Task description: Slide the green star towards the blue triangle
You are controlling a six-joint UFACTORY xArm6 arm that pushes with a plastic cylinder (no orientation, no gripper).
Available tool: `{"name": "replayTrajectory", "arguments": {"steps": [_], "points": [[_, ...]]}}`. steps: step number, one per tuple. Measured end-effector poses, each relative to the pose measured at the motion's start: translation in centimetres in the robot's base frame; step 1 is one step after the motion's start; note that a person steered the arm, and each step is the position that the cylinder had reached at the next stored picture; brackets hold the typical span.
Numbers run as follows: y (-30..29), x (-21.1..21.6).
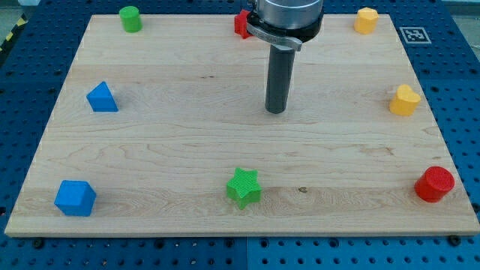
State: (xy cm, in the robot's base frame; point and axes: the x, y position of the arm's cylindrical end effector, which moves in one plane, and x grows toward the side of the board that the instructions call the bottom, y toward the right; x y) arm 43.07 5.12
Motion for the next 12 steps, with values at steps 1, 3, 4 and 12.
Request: {"name": "replayTrajectory", "arguments": {"steps": [1,3,4,12], "points": [[0.0,0.0],[0.6,5.0],[2.1,8.6],[-10.0,14.0]]}}
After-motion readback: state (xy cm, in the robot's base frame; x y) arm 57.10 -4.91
